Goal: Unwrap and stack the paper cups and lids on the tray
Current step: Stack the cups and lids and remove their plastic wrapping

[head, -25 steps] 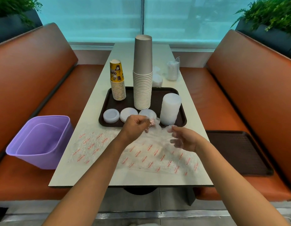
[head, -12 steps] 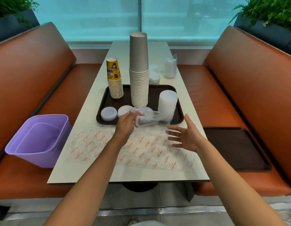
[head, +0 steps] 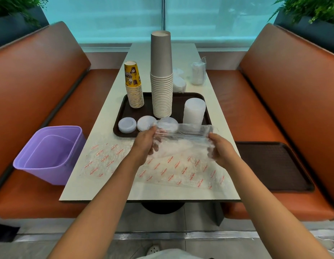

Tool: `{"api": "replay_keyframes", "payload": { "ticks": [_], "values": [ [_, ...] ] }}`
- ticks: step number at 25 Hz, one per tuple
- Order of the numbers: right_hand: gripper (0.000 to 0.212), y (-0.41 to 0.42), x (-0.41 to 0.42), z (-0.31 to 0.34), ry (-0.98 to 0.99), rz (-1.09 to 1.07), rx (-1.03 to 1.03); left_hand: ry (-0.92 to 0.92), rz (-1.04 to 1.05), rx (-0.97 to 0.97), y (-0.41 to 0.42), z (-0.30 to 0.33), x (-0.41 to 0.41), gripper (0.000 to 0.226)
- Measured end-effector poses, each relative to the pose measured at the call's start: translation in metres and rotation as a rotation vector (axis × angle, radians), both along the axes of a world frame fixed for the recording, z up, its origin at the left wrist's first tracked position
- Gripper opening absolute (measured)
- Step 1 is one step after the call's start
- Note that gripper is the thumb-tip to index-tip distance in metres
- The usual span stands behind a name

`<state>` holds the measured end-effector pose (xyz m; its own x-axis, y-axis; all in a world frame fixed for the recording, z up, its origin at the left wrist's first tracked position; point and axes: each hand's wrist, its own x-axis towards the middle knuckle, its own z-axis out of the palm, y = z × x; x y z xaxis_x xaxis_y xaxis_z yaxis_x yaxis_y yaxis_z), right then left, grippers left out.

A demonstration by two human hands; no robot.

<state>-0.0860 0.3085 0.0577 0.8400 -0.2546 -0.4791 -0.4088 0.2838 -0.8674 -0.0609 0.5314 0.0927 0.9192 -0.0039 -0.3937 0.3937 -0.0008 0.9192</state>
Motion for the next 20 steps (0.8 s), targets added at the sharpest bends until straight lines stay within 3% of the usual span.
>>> {"api": "replay_keyframes", "payload": {
  "ticks": [3,7,15,20],
  "values": [
    [0.022,0.000,-0.004,-0.004,-0.043,0.013,-0.188,-0.007,0.101,0.134,0.006,-0.022,0.002,0.021],
    [0.021,0.004,-0.011,-0.016,-0.080,0.050,-0.316,-0.016,0.172,0.219,0.007,-0.034,0.002,0.022],
    [0.020,-0.002,-0.015,-0.024,-0.062,-0.012,-0.378,0.075,0.269,0.328,0.012,-0.051,0.015,0.054],
    [0.019,-0.010,-0.016,-0.036,0.046,-0.018,-0.299,0.148,0.049,0.344,0.022,-0.054,0.010,0.051]
  ]
}}
